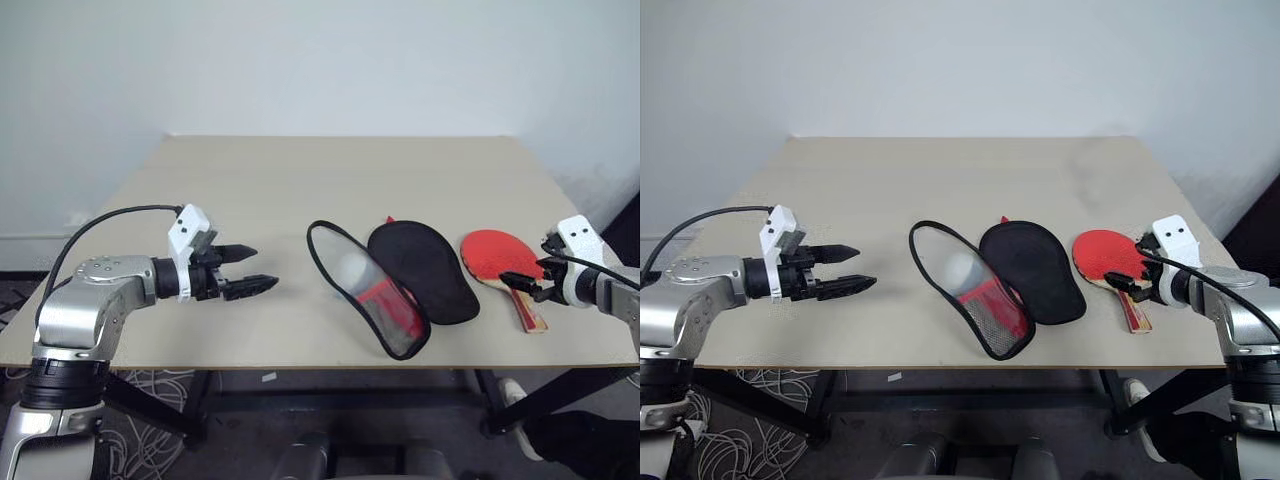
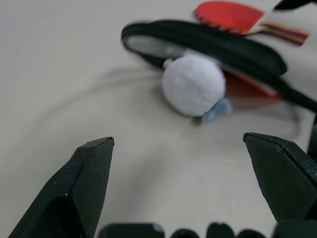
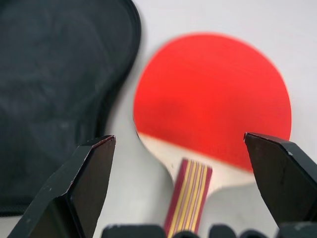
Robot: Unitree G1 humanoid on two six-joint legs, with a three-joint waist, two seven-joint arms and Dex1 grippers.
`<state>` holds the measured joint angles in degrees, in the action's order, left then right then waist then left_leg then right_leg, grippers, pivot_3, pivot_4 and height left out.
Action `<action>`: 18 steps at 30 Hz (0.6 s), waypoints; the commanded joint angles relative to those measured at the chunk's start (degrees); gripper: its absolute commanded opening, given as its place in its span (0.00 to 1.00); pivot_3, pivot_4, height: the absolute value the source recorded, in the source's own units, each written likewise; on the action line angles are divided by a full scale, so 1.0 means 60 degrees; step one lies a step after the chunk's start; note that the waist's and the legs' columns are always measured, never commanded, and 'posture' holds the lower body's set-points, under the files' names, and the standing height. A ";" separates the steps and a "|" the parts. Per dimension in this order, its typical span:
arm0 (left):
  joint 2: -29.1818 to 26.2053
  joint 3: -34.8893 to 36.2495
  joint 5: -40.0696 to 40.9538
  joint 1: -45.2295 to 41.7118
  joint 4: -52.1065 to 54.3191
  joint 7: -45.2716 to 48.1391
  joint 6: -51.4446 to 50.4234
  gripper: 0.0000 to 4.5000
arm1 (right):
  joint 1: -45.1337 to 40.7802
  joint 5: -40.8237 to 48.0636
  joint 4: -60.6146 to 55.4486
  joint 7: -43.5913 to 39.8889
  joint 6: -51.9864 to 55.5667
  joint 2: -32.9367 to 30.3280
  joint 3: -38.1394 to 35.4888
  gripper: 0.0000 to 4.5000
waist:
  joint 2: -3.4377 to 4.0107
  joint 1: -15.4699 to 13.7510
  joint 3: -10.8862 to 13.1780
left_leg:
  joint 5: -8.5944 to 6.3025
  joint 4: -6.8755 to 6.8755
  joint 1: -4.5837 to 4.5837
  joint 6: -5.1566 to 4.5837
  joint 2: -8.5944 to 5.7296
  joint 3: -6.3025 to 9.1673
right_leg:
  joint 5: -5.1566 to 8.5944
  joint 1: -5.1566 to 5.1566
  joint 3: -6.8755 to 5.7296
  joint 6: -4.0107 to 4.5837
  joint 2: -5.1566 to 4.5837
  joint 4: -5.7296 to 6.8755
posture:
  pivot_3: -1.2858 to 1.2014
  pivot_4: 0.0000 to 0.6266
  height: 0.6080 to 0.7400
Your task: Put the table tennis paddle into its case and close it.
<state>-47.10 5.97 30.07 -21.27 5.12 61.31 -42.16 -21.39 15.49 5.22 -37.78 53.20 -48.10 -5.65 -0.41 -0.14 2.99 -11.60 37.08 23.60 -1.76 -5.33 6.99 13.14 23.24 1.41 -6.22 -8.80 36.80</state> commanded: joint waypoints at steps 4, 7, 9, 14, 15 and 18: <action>-0.0015 0.0254 0.0417 -0.0517 0.0257 -0.0099 -0.0092 1.00 | -0.0139 -0.0668 0.1099 0.0488 -0.0551 0.0056 0.0218 1.00 | 0.0000 0.0002 0.0000 | 0.0002 0.0001 0.0000 -0.0003 -0.0002 -0.0005 | -0.0001 -0.0003 0.0000 0.0002 0.0000 0.0000 | 0.52 0.00 0.68; -0.0002 0.0226 0.0432 -0.0556 0.0172 -0.0130 -0.0019 1.00 | -0.0052 -0.0746 0.1387 0.0653 -0.0578 0.0173 0.0180 1.00 | 0.0001 0.0015 0.0000 | 0.0004 0.0000 -0.0001 -0.0004 -0.0002 -0.0008 | -0.0013 -0.0004 0.0000 0.0021 0.0001 0.0000 | 0.52 0.00 0.68; 0.0009 0.0185 0.0380 -0.0579 0.0052 -0.0136 0.0086 1.00 | 0.0004 -0.0753 0.1472 0.0775 -0.0503 0.0311 0.0102 1.00 | 0.0001 0.0031 0.0000 | 0.0004 0.0000 -0.0001 -0.0004 -0.0002 -0.0007 | -0.0014 -0.0013 0.0001 0.0022 0.0001 0.0001 | 0.52 0.00 0.68; 0.0109 0.0099 0.0303 -0.0660 -0.0144 -0.0216 0.0280 1.00 | 0.0125 -0.0742 0.1571 0.1230 -0.0335 0.0647 -0.0121 0.87 | -0.0007 0.0028 -0.0004 | 0.0005 0.0004 -0.0009 -0.0005 -0.0005 -0.0007 | -0.0012 -0.0019 0.0000 0.0019 0.0002 0.0000 | 0.52 0.00 0.68; 0.0134 0.0081 0.0290 -0.0661 -0.0162 -0.0233 0.0310 1.00 | 0.0145 -0.0730 0.1559 0.1307 -0.0296 0.0714 -0.0193 0.82 | -0.0010 0.0029 -0.0005 | 0.0004 0.0008 -0.0013 -0.0005 -0.0005 -0.0007 | -0.0010 -0.0025 -0.0001 0.0016 0.0003 0.0000 | 0.52 0.00 0.68; 0.0192 0.0023 0.0236 -0.0660 -0.0229 -0.0240 0.0397 1.00 | 0.0156 -0.0694 0.1449 0.1507 -0.0071 0.0933 -0.0410 0.57 | -0.0012 0.0023 -0.0005 | 0.0003 0.0028 -0.0020 -0.0004 -0.0005 -0.0005 | 0.0000 -0.0049 -0.0003 -0.0003 0.0004 -0.0001 | 0.52 0.00 0.68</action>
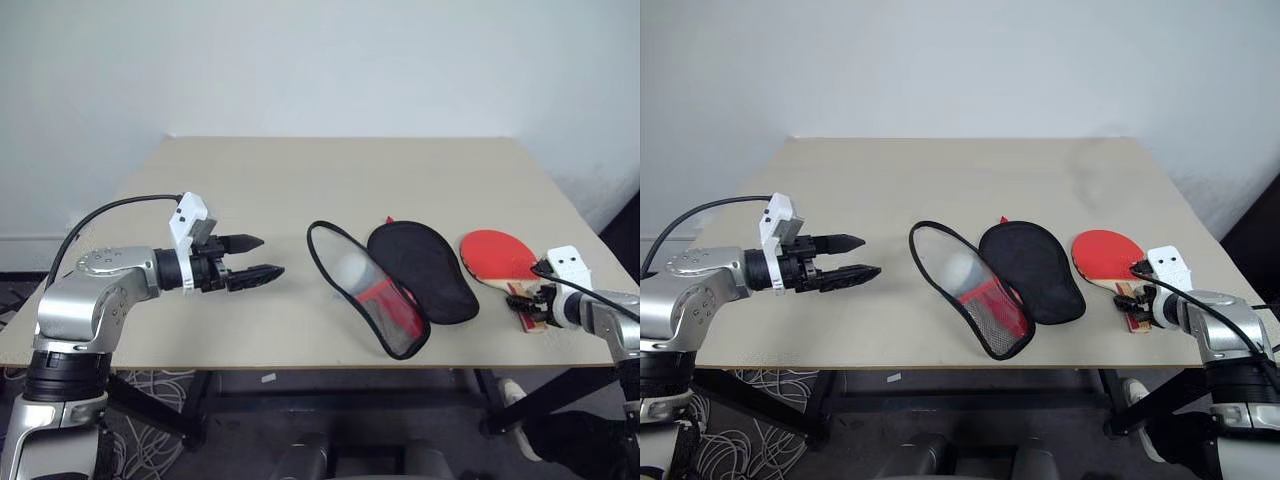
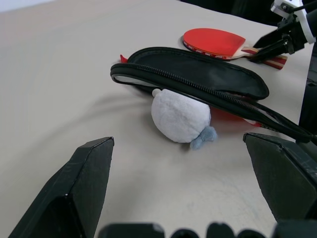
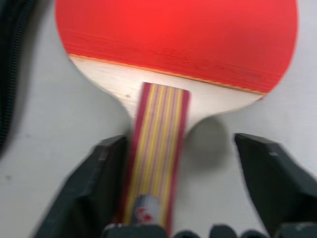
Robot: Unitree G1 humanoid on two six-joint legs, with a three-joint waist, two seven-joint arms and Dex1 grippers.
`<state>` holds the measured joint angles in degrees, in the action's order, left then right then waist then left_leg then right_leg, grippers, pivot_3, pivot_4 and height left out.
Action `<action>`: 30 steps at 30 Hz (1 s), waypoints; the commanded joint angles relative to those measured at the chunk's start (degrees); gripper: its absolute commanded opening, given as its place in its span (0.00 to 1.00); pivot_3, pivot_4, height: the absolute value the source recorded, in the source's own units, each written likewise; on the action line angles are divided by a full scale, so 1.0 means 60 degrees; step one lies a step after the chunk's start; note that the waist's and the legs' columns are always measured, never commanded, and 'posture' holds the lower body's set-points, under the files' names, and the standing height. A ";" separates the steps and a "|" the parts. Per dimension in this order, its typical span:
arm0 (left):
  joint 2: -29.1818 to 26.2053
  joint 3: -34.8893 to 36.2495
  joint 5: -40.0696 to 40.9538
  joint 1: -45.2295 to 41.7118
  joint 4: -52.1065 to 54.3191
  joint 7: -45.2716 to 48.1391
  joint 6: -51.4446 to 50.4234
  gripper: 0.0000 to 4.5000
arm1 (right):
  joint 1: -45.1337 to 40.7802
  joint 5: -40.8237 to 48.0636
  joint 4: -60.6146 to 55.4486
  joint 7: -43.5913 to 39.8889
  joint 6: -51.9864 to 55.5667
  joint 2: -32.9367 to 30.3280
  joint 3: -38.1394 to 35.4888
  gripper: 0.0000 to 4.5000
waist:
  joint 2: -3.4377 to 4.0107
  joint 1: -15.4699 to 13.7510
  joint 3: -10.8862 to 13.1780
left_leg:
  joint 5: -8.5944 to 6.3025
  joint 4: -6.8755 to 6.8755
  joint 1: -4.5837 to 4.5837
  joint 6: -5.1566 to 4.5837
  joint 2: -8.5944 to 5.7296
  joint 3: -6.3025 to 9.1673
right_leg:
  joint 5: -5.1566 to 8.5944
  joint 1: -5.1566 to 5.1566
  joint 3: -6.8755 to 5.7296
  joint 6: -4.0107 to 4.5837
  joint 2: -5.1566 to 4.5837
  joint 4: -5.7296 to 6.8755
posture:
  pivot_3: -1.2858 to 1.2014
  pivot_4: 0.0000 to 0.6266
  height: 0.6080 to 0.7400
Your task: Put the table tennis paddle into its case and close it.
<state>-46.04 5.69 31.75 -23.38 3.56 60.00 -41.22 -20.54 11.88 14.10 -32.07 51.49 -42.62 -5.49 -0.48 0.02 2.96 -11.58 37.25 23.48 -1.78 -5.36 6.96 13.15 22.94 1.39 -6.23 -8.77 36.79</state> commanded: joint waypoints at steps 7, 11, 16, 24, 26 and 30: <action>0.0054 0.0012 -0.0174 -0.0379 -0.0206 0.0009 0.0423 1.00 | -0.0778 0.0137 -0.0201 0.1638 -0.0430 0.0797 -0.1610 0.25 | 0.0004 -0.0021 0.0002 | -0.0002 0.0003 -0.0003 0.0004 -0.0004 0.0003 | 0.0000 -0.0003 -0.0005 0.0000 0.0000 0.0001 | 0.52 0.00 0.68; 0.0080 -0.0025 -0.0216 -0.0370 -0.0266 0.0005 0.0491 1.00 | -0.1360 0.0686 -0.1073 0.1881 -0.0252 0.1469 -0.2005 0.25 | 0.0022 0.0035 0.0005 | 0.0001 -0.0013 0.0001 0.0001 0.0001 0.0003 | -0.0003 0.0009 0.0014 0.0004 0.0000 0.0015 | 0.52 0.00 0.68; 0.0142 -0.0056 -0.0311 -0.0443 -0.0349 0.0018 0.0527 1.00 | -0.1663 0.1301 -0.3303 0.2147 0.0997 0.2792 -0.1266 0.25 | 0.0021 0.0236 0.0004 | 0.0004 -0.0040 0.0002 0.0000 0.0027 0.0007 | -0.0020 0.0046 0.0053 0.0033 0.0035 0.0023 | 0.52 0.00 0.68; 0.0111 -0.0032 -0.0336 -0.0424 -0.0415 0.0017 0.0563 1.00 | -0.0864 0.1254 -0.4920 0.3007 0.2330 0.4292 0.0039 0.25 | 0.0013 0.0176 0.0000 | 0.0003 -0.0031 0.0002 0.0002 0.0024 0.0022 | -0.0030 0.0062 0.0060 0.0050 0.0054 0.0021 | 0.52 0.00 0.68; 0.0094 -0.0015 -0.0329 -0.0393 -0.0413 0.0012 0.0555 1.00 | -0.0630 0.1170 -0.5020 0.3142 0.2379 0.4407 0.0161 0.25 | 0.0016 0.0190 0.0002 | 0.0003 -0.0032 0.0002 0.0003 0.0026 0.0019 | -0.0031 0.0068 0.0062 0.0050 0.0055 0.0023 | 0.52 0.00 0.68; 0.0090 -0.0019 -0.0327 -0.0363 -0.0392 0.0001 0.0535 1.00 | -0.0359 0.1045 -0.4944 0.3223 0.2360 0.4403 0.0441 0.25 | 0.0019 0.0199 0.0003 | 0.0003 -0.0034 0.0001 0.0005 0.0030 0.0014 | -0.0033 0.0077 0.0066 0.0055 0.0059 0.0025 | 0.52 0.00 0.68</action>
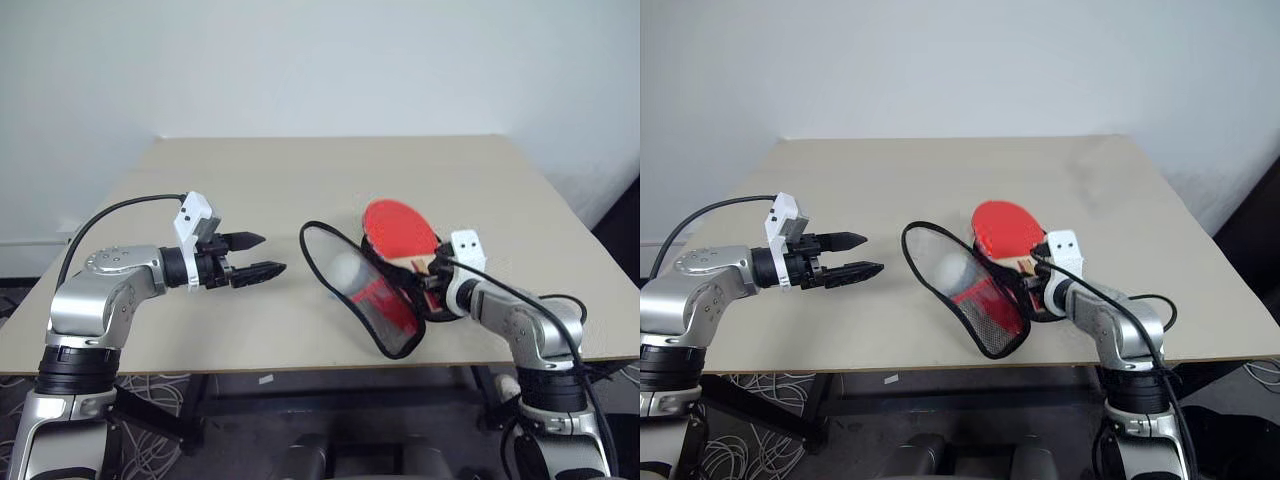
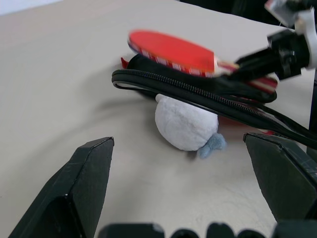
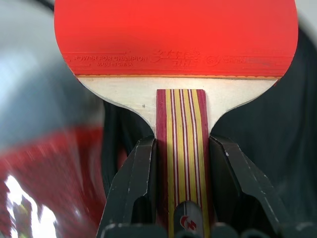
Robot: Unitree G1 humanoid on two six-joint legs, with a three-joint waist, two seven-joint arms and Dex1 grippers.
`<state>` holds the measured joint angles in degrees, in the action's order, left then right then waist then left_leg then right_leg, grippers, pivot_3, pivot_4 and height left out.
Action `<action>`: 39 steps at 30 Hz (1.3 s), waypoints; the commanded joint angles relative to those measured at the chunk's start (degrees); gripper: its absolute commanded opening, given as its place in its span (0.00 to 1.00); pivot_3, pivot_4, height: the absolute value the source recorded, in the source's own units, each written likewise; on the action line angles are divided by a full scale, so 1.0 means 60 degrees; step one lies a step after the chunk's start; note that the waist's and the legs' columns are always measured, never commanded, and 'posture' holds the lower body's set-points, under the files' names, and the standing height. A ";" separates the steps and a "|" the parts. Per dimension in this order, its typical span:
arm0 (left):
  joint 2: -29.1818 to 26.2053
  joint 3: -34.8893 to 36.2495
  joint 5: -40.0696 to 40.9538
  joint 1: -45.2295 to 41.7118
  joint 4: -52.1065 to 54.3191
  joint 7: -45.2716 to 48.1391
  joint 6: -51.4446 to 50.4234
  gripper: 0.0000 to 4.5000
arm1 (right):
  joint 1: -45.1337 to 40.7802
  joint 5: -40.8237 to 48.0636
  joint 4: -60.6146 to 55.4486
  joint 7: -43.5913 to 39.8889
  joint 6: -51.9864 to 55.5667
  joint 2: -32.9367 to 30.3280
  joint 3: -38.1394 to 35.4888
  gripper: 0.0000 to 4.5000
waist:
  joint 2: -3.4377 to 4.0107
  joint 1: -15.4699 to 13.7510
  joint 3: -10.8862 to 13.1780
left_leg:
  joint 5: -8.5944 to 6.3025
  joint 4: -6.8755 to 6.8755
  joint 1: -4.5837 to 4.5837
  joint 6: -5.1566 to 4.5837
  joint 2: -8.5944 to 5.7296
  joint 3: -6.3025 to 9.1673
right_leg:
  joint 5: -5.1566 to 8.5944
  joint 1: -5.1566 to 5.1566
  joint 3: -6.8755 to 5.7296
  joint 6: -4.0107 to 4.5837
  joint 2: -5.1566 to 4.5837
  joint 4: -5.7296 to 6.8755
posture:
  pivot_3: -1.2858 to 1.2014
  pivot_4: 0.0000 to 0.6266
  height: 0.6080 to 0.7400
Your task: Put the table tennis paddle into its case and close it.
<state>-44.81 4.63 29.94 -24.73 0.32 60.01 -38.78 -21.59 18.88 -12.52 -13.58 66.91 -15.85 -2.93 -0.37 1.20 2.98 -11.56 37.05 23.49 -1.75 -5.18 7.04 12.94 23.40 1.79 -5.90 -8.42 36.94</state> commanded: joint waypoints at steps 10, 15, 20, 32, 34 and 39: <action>-0.0096 0.0153 -0.0004 -0.0156 0.0192 -0.0050 0.0071 1.00 | -0.0120 -0.0599 0.0159 0.0192 -0.0738 -0.0165 0.0498 0.25 | -0.0001 0.0008 -0.0001 | -0.0005 -0.0001 -0.0001 0.0018 0.0035 -0.0007 | -0.0008 0.0007 0.0019 0.0014 0.0047 -0.0001 | 0.52 0.00 0.68; -0.0077 0.0188 0.0045 -0.0106 0.0281 -0.0113 0.0013 1.00 | -0.0491 -0.0630 0.0327 0.0112 -0.0579 -0.0298 0.0496 0.25 | -0.0002 0.0007 -0.0001 | -0.0005 0.0000 -0.0002 0.0018 0.0035 -0.0008 | -0.0009 0.0006 0.0020 0.0016 0.0048 -0.0003 | 0.52 0.00 0.68; -0.0055 0.0201 0.0063 -0.0082 0.0280 -0.0171 0.0000 1.00 | -0.1034 -0.0596 0.0603 -0.0061 -0.0250 -0.0568 0.0560 0.25 | -0.0002 0.0013 -0.0001 | -0.0004 0.0000 -0.0002 0.0020 0.0043 -0.0012 | -0.0014 0.0009 0.0024 0.0023 0.0054 -0.0002 | 0.52 0.00 0.68; -0.0089 0.0310 0.0128 0.0048 0.0380 -0.0276 -0.0053 1.00 | -0.0695 -0.0691 0.1031 -0.0535 -0.0513 -0.0916 0.1075 0.25 | -0.0002 0.0014 -0.0001 | -0.0007 0.0000 -0.0001 0.0024 0.0065 -0.0019 | -0.0017 0.0009 0.0029 0.0029 0.0073 -0.0005 | 0.52 0.00 0.68; -0.0096 0.0320 0.0147 0.0065 0.0420 -0.0295 -0.0081 1.00 | -0.0621 -0.0751 0.1126 -0.0547 -0.0623 -0.0911 0.1130 0.25 | -0.0003 0.0008 -0.0002 | -0.0007 0.0000 -0.0001 0.0025 0.0067 -0.0018 | -0.0018 0.0009 0.0027 0.0030 0.0075 -0.0006 | 0.52 0.00 0.68; -0.0116 0.0306 0.0162 0.0042 0.0429 -0.0308 -0.0109 1.00 | -0.0569 -0.0857 0.1229 -0.0520 -0.0698 -0.0879 0.1226 0.25 | -0.0008 0.0008 -0.0005 | -0.0008 0.0001 -0.0003 0.0027 0.0071 -0.0017 | -0.0020 0.0006 0.0025 0.0033 0.0079 -0.0010 | 0.52 0.00 0.68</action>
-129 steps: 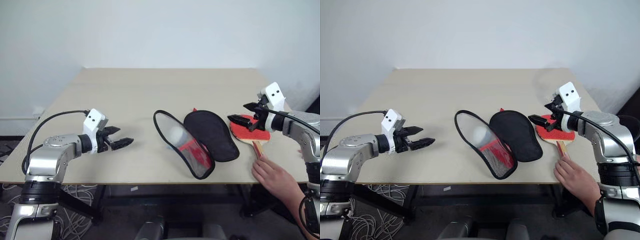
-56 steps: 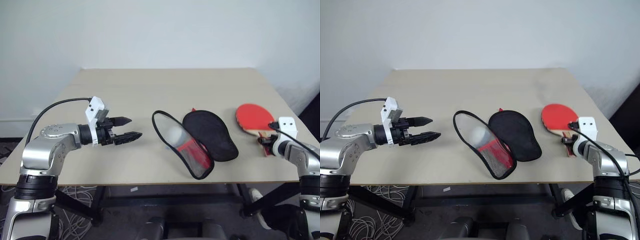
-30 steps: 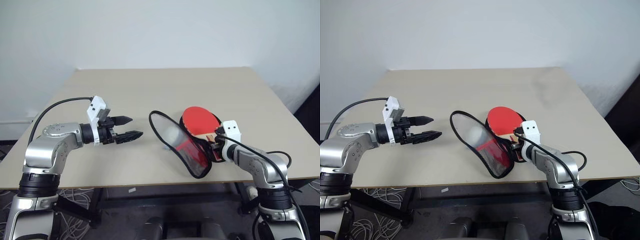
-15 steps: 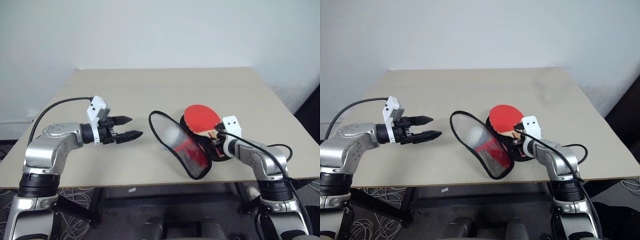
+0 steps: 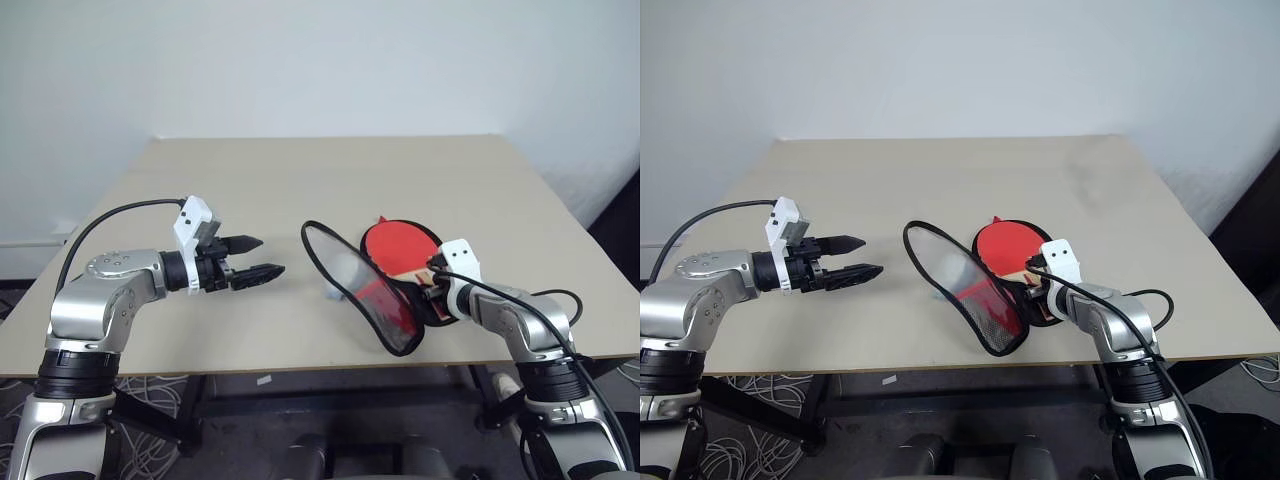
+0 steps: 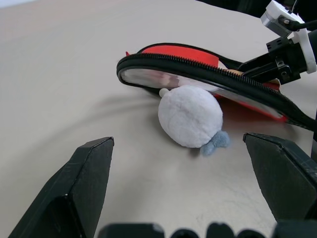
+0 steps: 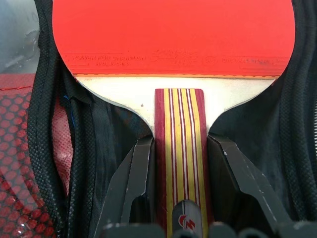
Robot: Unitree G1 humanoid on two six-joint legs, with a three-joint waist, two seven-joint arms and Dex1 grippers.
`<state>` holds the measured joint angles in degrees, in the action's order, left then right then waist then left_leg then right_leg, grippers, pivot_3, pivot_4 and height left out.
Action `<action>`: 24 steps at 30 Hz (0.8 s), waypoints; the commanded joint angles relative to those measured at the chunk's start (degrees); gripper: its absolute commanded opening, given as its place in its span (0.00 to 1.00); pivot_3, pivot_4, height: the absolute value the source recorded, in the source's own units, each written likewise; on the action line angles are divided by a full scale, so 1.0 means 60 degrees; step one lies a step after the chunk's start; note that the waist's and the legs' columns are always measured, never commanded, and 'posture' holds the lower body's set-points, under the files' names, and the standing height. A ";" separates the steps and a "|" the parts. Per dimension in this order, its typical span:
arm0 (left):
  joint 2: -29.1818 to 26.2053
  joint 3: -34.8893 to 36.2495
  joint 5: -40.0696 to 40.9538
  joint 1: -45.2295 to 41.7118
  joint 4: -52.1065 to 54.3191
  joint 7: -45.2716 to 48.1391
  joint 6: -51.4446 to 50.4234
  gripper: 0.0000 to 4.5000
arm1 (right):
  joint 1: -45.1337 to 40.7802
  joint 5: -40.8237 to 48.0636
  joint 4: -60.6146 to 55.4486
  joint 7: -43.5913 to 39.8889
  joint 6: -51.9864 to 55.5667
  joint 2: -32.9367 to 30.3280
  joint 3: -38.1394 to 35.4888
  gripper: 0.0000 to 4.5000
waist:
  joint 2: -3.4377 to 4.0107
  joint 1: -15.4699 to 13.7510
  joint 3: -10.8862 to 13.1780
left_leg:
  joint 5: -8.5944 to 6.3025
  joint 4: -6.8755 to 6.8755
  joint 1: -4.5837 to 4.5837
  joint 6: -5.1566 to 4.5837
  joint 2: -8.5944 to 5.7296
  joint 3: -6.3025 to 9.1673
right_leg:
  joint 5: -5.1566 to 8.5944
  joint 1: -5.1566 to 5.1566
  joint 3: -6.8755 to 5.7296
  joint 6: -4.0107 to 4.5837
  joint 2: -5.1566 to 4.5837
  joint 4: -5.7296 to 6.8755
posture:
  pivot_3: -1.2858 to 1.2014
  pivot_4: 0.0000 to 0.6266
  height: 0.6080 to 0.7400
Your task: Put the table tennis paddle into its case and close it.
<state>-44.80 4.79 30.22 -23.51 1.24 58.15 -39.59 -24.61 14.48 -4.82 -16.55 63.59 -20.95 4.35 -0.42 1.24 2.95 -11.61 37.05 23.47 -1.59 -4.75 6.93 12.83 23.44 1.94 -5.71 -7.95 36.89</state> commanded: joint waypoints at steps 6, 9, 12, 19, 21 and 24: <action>-0.0066 0.0233 0.0118 -0.0231 0.0266 -0.0034 -0.0031 1.00 | -0.0256 -0.0269 0.0074 0.0125 -0.0239 -0.0077 -0.0188 0.62 | 0.0000 0.0004 0.0000 | -0.0001 0.0000 -0.0001 0.0002 0.0007 -0.0004 | -0.0001 0.0001 0.0001 0.0002 0.0006 -0.0001 | 0.52 0.00 0.68; -0.0198 0.0288 0.0150 -0.0105 0.0291 0.0070 -0.0091 1.00 | -0.0597 0.0381 -0.0620 -0.0637 -0.0012 -0.0568 -0.0877 0.85 | 0.0004 0.0000 0.0002 | -0.0001 0.0000 -0.0001 0.0002 0.0010 -0.0007 | -0.0002 0.0002 0.0001 0.0004 0.0008 -0.0001 | 0.52 0.00 0.68; -0.0318 0.0320 0.0141 -0.0019 0.0232 0.0172 -0.0102 1.00 | -0.0934 0.1240 -0.1162 -0.1839 0.0029 -0.1426 -0.1550 0.99 | 0.0008 0.0001 0.0005 | -0.0001 0.0003 0.0001 0.0002 0.0012 -0.0013 | -0.0003 -0.0002 0.0005 0.0004 0.0008 -0.0001 | 0.52 0.00 0.68; 0.0347 -0.0272 -0.0432 -0.0099 -0.0180 -0.0316 0.0383 0.92 | -0.2280 0.1531 -0.0015 -0.3446 -0.0933 -0.3820 -0.2408 1.00 | 0.0013 -0.0013 0.0006 | -0.0005 0.0008 -0.0001 0.0004 0.0026 -0.0042 | 0.0020 -0.0017 -0.0013 -0.0033 0.0014 -0.0016 | 0.52 0.00 0.68; 0.0814 -0.0514 -0.0429 -0.0227 -0.0025 -0.0491 0.0318 0.79 | -0.2687 0.1409 0.0427 -0.3431 -0.1160 -0.4086 -0.2437 1.00 | 0.0006 -0.0016 0.0004 | -0.0005 0.0010 0.0000 0.0004 0.0022 -0.0051 | 0.0019 -0.0029 -0.0009 -0.0032 0.0007 -0.0017 | 0.52 0.00 0.68; 0.1301 -0.0904 -0.0493 -0.0424 0.0178 -0.0590 0.0229 0.56 | -0.2979 0.1254 0.0666 -0.3396 -0.1355 -0.4334 -0.2347 1.00 | -0.0011 -0.0013 0.0003 | -0.0009 0.0010 0.0005 0.0011 0.0032 -0.0051 | -0.0004 -0.0030 -0.0010 0.0007 0.0013 -0.0017 | 0.52 0.00 0.68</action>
<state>-36.99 -0.42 27.62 -23.40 -0.25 54.97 -38.69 -40.98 22.65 -1.03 -36.81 56.86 -45.98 -9.14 -0.48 1.16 2.97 -11.67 37.11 23.51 -1.52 -4.55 6.63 12.80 23.27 1.87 -5.65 -7.86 36.78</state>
